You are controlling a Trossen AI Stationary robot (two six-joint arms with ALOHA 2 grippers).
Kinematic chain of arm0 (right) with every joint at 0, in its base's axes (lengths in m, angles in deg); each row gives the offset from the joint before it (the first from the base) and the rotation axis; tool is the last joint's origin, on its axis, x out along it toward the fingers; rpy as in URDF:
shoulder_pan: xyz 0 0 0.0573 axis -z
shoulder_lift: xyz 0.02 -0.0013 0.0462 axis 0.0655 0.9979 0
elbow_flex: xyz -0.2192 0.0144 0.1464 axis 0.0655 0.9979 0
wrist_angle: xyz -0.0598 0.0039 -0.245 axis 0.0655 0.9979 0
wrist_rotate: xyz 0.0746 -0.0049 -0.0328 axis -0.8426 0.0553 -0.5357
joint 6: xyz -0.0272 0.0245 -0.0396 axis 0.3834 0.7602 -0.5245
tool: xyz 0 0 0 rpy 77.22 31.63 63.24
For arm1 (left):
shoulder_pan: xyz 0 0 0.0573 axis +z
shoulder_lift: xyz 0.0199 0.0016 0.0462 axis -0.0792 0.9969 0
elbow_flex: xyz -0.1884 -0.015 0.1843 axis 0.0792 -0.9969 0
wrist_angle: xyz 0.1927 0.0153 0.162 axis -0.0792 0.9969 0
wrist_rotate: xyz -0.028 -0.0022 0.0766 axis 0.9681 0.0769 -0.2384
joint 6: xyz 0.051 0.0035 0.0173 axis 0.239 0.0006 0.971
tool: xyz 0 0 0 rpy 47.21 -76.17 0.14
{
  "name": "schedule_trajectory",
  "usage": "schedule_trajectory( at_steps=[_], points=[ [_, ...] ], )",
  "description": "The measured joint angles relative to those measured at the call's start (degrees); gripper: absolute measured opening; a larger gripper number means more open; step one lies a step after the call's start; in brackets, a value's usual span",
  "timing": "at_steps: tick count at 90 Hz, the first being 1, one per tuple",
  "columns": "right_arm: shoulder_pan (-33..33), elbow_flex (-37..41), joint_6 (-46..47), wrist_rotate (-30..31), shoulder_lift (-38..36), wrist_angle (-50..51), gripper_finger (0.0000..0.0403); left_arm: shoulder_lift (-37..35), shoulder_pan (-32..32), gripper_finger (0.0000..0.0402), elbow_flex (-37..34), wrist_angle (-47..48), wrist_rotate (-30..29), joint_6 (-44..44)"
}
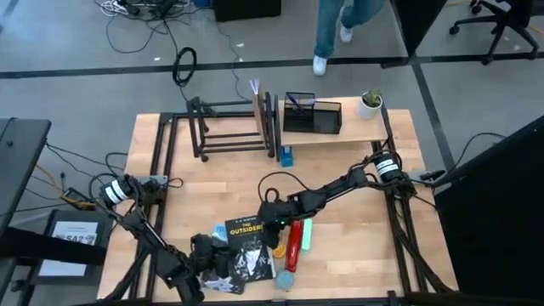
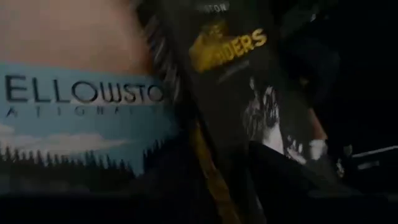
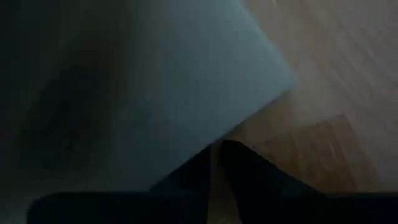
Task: Stock shelves
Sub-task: Put the black book on the book shelf
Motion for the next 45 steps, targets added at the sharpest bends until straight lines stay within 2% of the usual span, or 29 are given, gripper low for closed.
schedule_trajectory(
  at_steps=[14,25,34,45],
  points=[
    [0.0,0.0,0.0,0.0,0.0,-0.1,0.0036,0.0,0.0,0.0178,0.0,0.0,-0.2,0.0],
    [0.0,0.0,-0.1,0.0,0.0,-0.1,0.0036,0.0,0.0,0.0178,0.0,0.0,-0.2,0.0],
    [0.0,0.0,-0.3,0.0,0.0,-0.2,0.0036,-0.2,-0.4,0.0155,0.0,0.6,0.3,0.0],
    [0.0,0.0,-1.3,0.0,0.0,-0.2,0.0036,-1.1,-0.5,0.009,0.0,2.1,1.1,-0.1]
  ],
)
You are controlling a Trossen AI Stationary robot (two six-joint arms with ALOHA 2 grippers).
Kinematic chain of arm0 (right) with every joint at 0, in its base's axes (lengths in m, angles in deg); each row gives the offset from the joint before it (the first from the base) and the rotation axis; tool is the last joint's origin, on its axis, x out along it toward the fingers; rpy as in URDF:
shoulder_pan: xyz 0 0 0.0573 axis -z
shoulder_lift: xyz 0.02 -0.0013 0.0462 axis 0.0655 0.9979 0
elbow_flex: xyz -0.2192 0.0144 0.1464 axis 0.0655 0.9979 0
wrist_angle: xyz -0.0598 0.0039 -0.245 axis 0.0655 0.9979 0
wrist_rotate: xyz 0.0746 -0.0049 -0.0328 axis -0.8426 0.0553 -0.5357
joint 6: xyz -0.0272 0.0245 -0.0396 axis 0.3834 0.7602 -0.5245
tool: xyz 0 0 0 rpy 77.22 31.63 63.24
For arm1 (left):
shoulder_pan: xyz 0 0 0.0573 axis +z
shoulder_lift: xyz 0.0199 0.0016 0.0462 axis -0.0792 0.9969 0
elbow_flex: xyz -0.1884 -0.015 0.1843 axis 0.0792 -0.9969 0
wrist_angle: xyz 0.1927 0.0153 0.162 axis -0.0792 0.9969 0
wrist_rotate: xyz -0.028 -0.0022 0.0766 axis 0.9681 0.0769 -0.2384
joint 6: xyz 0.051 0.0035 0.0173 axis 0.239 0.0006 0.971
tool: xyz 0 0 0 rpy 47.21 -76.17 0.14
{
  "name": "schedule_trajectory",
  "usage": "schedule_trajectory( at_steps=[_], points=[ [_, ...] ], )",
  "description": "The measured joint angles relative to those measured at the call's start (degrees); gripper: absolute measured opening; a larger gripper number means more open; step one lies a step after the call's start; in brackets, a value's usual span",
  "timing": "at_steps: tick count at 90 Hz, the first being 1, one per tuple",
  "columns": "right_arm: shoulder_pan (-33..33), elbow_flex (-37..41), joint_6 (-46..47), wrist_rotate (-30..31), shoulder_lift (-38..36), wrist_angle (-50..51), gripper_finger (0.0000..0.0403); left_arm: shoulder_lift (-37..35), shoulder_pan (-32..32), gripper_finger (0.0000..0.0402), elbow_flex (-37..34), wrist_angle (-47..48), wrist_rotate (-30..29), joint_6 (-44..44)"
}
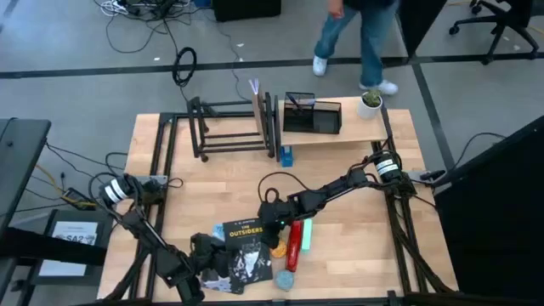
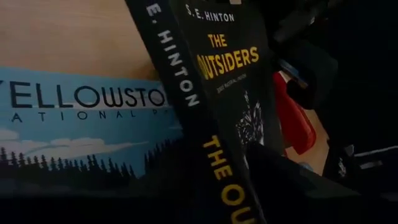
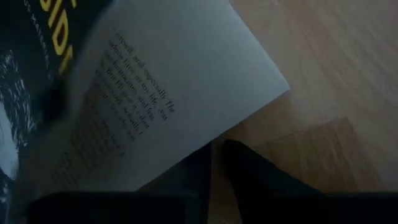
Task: Stock shelves
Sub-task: Put the black book on the book shelf
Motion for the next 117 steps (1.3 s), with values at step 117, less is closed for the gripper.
schedule_trajectory(
  at_steps=[117],
  points=[
    [-29.2,0.1,8.3,53.7,-32.1,39.2,0.0,-16.1,54.8,0.0031,29.8,35.9,-22.9,58.9]
  ],
)
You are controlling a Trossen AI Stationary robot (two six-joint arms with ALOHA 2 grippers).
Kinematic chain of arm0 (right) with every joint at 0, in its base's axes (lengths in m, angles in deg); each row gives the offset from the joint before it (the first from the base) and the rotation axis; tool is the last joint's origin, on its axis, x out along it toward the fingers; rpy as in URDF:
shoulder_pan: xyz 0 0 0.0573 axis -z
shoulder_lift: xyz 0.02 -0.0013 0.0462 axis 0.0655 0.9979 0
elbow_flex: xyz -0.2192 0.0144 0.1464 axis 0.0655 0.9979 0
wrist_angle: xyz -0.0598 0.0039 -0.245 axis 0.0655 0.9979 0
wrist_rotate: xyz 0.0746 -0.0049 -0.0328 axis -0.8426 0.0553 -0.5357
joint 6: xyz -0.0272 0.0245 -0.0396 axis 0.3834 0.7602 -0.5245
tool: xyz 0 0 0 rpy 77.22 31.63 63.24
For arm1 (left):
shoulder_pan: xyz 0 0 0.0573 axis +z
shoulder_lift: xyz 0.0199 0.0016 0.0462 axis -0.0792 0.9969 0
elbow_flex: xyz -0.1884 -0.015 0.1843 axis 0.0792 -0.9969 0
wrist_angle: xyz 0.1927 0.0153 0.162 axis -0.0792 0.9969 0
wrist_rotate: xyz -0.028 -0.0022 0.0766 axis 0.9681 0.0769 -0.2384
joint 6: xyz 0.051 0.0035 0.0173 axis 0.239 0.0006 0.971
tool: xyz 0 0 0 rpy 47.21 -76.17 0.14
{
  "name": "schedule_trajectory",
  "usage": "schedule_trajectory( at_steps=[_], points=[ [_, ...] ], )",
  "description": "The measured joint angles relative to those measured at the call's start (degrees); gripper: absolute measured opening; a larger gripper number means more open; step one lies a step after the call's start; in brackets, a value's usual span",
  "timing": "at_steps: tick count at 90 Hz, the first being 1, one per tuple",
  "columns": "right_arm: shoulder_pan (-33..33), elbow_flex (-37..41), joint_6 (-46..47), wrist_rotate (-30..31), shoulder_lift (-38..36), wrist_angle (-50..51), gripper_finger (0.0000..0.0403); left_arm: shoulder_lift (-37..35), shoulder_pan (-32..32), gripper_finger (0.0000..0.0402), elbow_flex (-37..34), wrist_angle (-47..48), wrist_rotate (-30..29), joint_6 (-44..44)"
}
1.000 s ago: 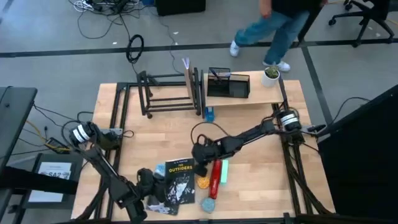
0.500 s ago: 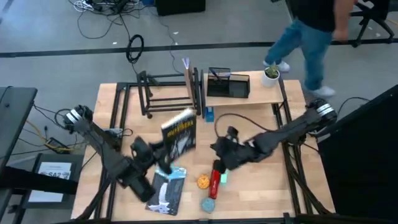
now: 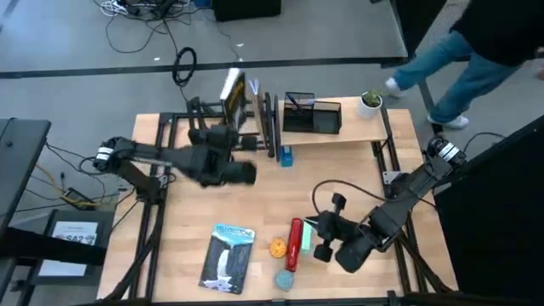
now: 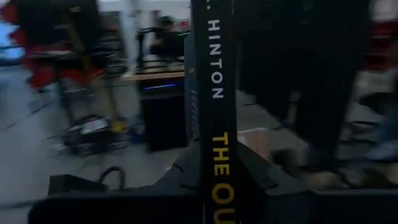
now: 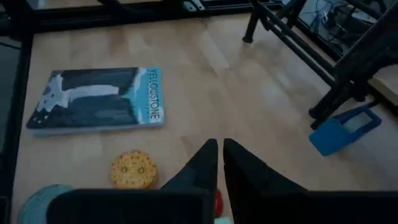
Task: Stock shelves
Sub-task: Put the black book on the book shelf
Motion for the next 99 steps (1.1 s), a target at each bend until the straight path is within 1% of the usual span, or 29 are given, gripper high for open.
schedule_trajectory(
  at_steps=[15,32,51,71,86,99],
  points=[
    [-1.5,0.0,1.4,0.8,0.0,0.1,0.0,5.2,7.9,0.0031,0.0,-5.5,9.2,1.1],
    [-2.7,0.0,2.5,1.1,0.0,0.2,0.0,11.1,11.8,0.0031,-0.1,-15.5,16.2,5.8],
    [-3.0,0.0,2.6,1.0,0.0,0.3,0.0,14.3,13.4,0.0045,-0.1,-24.1,19.6,6.6],
    [-3.0,0.0,2.6,1.0,0.0,0.3,0.0,14.2,14.1,0.0048,-0.1,-31.9,25.7,17.0],
    [-3.0,0.0,3.0,1.0,0.0,0.2,0.0,14.2,14.3,0.0052,-0.1,-33.1,27.1,17.4],
    [-3.1,0.0,3.1,1.0,0.0,0.2,0.0,14.2,14.3,0.0068,-0.1,-33.0,27.1,18.2]
  ],
)
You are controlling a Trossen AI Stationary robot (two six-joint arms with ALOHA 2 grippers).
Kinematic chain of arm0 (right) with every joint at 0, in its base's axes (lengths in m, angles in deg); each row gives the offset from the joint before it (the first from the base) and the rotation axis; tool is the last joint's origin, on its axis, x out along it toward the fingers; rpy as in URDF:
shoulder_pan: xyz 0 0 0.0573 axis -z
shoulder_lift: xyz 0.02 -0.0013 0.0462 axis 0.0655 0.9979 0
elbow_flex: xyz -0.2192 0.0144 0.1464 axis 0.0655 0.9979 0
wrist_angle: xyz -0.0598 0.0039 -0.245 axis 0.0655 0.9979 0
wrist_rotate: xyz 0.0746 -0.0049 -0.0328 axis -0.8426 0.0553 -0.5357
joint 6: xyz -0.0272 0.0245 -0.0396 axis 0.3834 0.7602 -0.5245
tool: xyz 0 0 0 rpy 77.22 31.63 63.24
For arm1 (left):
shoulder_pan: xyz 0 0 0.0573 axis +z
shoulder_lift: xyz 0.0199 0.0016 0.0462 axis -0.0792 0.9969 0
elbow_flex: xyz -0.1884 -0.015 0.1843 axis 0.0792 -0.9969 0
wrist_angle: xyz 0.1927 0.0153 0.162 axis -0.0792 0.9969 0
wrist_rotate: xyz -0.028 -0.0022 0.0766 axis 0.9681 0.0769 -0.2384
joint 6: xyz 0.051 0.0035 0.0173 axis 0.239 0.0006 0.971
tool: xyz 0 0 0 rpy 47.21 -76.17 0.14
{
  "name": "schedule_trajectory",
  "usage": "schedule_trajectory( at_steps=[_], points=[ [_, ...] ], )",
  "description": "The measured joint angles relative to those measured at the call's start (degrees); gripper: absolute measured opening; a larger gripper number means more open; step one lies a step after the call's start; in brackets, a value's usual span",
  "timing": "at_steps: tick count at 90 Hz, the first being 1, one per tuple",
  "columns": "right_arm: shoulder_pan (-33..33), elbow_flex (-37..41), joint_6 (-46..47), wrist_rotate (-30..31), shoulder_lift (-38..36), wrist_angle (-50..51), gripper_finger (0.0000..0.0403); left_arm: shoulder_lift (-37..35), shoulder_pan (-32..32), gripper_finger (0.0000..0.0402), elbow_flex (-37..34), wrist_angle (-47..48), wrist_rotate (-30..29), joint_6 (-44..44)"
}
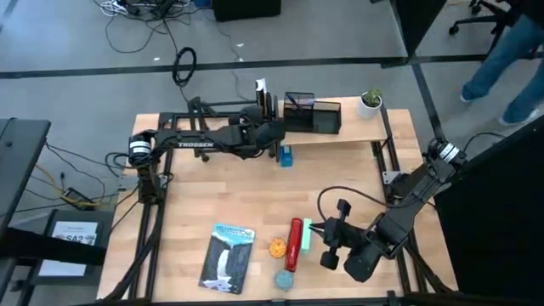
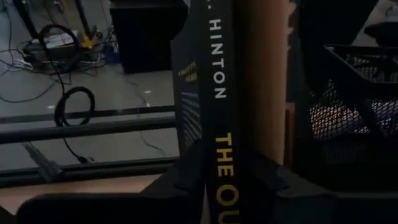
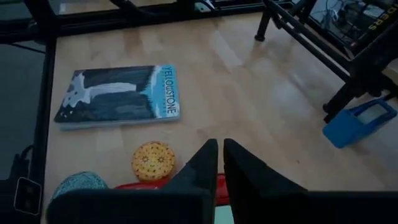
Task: Stock shelves
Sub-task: Put the black book on the book shelf
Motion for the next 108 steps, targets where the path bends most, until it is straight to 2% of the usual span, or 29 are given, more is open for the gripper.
schedule_trajectory(
  at_steps=[28,42,61,88,108],
  points=[
    [0.0,0.0,0.0,-0.1,0.0,0.0,0.0,-0.3,0.0,0.0135,0.0,0.3,0.0,1.2],
    [0.0,0.0,0.0,-0.1,0.0,0.0,0.0,-1.7,-0.1,0.0155,0.0,-0.1,0.4,3.2],
    [0.0,0.0,0.0,-0.1,0.0,0.0,0.0,-3.6,-1.0,0.0158,0.6,-2.9,1.9,10.4],
    [0.0,0.0,0.0,-0.1,0.0,-0.1,0.0001,-3.8,-3.6,0.0158,9.6,-3.5,2.2,26.7],
    [0.0,0.0,0.0,0.0,0.0,-0.5,0.0001,-3.8,-3.5,0.0158,9.4,-1.1,1.8,27.0]
  ],
)
